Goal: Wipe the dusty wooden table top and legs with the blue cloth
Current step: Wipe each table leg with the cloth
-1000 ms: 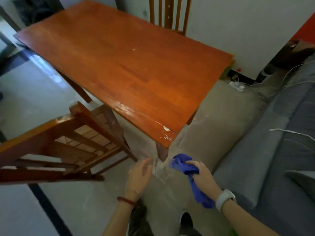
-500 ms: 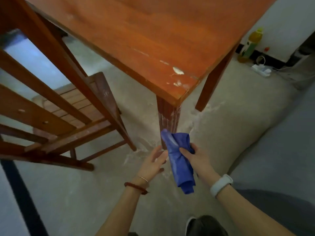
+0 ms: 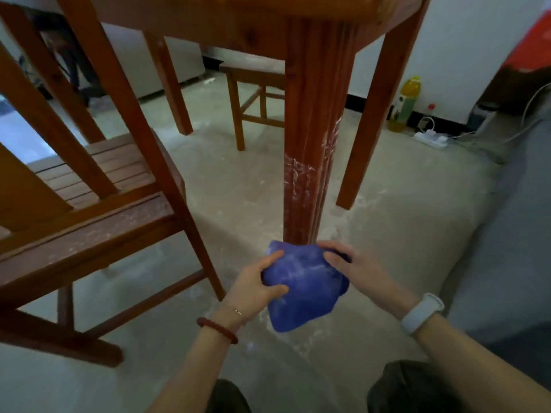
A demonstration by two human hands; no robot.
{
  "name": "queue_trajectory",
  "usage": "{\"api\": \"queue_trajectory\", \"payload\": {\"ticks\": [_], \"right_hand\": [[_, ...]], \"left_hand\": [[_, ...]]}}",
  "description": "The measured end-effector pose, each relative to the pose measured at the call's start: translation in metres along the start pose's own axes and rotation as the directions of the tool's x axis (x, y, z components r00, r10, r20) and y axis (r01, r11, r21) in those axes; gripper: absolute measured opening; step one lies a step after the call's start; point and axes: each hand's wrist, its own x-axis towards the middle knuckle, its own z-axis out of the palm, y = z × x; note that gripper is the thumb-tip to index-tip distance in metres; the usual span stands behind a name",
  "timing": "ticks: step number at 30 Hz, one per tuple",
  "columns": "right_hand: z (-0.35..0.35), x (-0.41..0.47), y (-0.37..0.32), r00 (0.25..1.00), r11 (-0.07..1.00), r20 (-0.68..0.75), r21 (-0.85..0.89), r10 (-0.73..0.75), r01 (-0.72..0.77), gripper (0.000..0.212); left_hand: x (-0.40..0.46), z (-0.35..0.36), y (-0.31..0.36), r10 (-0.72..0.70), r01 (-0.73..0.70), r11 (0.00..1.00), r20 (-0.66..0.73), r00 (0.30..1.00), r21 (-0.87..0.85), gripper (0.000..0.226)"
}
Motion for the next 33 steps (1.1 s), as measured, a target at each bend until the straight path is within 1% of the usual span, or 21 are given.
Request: {"api": "queue_trajectory", "payload": {"ticks": [2, 3, 4, 6, 7, 8, 10, 11, 13, 15, 17, 18, 19, 20, 23, 24, 26, 28, 30, 31, 33], "right_hand": [[0.005, -0.006, -0.005, 0.995, 0.984, 0.100, -0.176, 0.030, -0.012, 0.058], [0.010, -0.007, -0.008, 0.992, 0.952, 0.117, -0.307, 0.043, -0.005, 0.068], [0.014, -0.009, -0.010, 0.993, 0.901, 0.111, -0.433, 0.035, 0.017, 0.070], [0.018, -0.009, -0.018, 0.997, 0.830, 0.041, -0.552, -0.060, 0.073, 0.050], [0.017, -0.010, -0.024, 0.993, 0.835, -0.016, -0.543, -0.117, 0.090, 0.036], [0.014, -0.010, -0.031, 0.984, 0.880, -0.085, -0.465, -0.154, 0.097, 0.027], [0.009, -0.010, -0.048, 0.966, 0.988, -0.212, -0.070, -0.148, 0.136, 0.016], [0.010, -0.011, -0.055, 0.964, 0.974, -0.236, 0.156, -0.126, 0.165, 0.013], [0.017, -0.009, -0.063, 0.955, 0.895, -0.290, 0.407, -0.064, 0.184, 0.016], [0.024, -0.004, -0.063, 0.962, 0.730, -0.272, 0.662, 0.021, 0.171, 0.034], [0.026, -0.005, -0.061, 0.994, 0.447, -0.097, 0.892, 0.040, 0.069, 0.057], [0.024, -0.008, -0.060, 1.000, 0.334, -0.015, 0.943, 0.022, 0.007, 0.065], [0.020, -0.010, -0.058, 0.999, 0.263, 0.037, 0.964, 0.002, -0.036, 0.070], [0.017, -0.013, -0.055, 0.998, 0.233, 0.059, 0.971, -0.027, -0.051, 0.075], [0.008, -0.020, -0.053, 0.999, 0.301, 0.023, 0.954, -0.043, -0.009, 0.079], [0.005, -0.021, -0.054, 1.000, 0.331, -0.018, 0.943, -0.003, 0.018, 0.070], [-0.004, -0.021, -0.053, 0.972, 0.422, -0.206, 0.896, 0.114, 0.140, 0.046], [-0.016, -0.017, -0.050, 0.854, 0.620, -0.503, 0.714, 0.131, 0.325, 0.034], [-0.032, -0.013, -0.055, 0.699, 0.781, -0.715, 0.424, -0.021, 0.457, 0.032], [-0.040, -0.008, -0.061, 0.624, 0.810, -0.771, 0.280, -0.130, 0.515, 0.033], [-0.055, 0.007, -0.076, 0.476, 0.794, -0.802, 0.003, -0.361, 0.608, 0.032]], "left_hand": [[0.002, -0.005, 0.001, 0.085, -0.061, 0.955, -0.072, 0.994, 0.290, 0.054], [0.001, -0.009, 0.002, 0.142, -0.098, 0.930, -0.101, 0.985, 0.356, 0.043], [0.001, -0.014, 0.004, 0.198, -0.138, 0.916, -0.124, 0.972, 0.377, 0.034], [0.002, -0.028, 0.006, 0.274, -0.209, 0.914, -0.150, 0.950, 0.348, 0.029], [0.004, -0.037, 0.006, 0.292, -0.239, 0.923, -0.145, 0.945, 0.300, 0.033], [0.005, -0.045, 0.008, 0.288, -0.254, 0.939, -0.125, 0.950, 0.231, 0.031], [0.005, -0.056, 0.017, 0.261, -0.258, 0.964, -0.055, 0.964, 0.063, 0.016], [0.004, -0.058, 0.021, 0.278, -0.278, 0.961, -0.060, 0.959, 0.013, 0.010], [0.002, -0.056, 0.029, 0.318, -0.325, 0.946, -0.168, 0.933, -0.012, 0.008], [0.003, -0.048, 0.037, 0.319, -0.345, 0.938, -0.301, 0.899, -0.037, 0.012], [0.007, -0.038, 0.044, 0.288, -0.347, 0.934, -0.405, 0.868, -0.080, 0.016], [0.010, -0.034, 0.048, 0.276, -0.355, 0.929, -0.438, 0.856, -0.108, 0.017], [0.011, -0.029, 0.053, 0.272, -0.366, 0.921, -0.455, 0.848, -0.132, 0.018], [0.012, -0.024, 0.058, 0.271, -0.374, 0.915, -0.460, 0.846, -0.148, 0.019], [0.012, -0.009, 0.065, 0.295, -0.375, 0.915, -0.384, 0.875, -0.152, 0.023], [0.013, -0.004, 0.064, 0.308, -0.368, 0.919, -0.322, 0.895, -0.142, 0.023], [0.012, 0.003, 0.063, 0.327, -0.350, 0.932, -0.193, 0.925, -0.096, 0.023], [0.012, 0.002, 0.069, 0.349, -0.358, 0.933, -0.183, 0.919, -0.018, 0.018], [0.016, -0.004, 0.082, 0.366, -0.367, 0.929, -0.251, 0.896, 0.044, 0.016], [0.020, -0.009, 0.093, 0.367, -0.365, 0.929, -0.294, 0.883, 0.063, 0.020], [0.032, -0.019, 0.113, 0.355, -0.362, 0.931, -0.380, 0.854, 0.057, 0.033]]}}
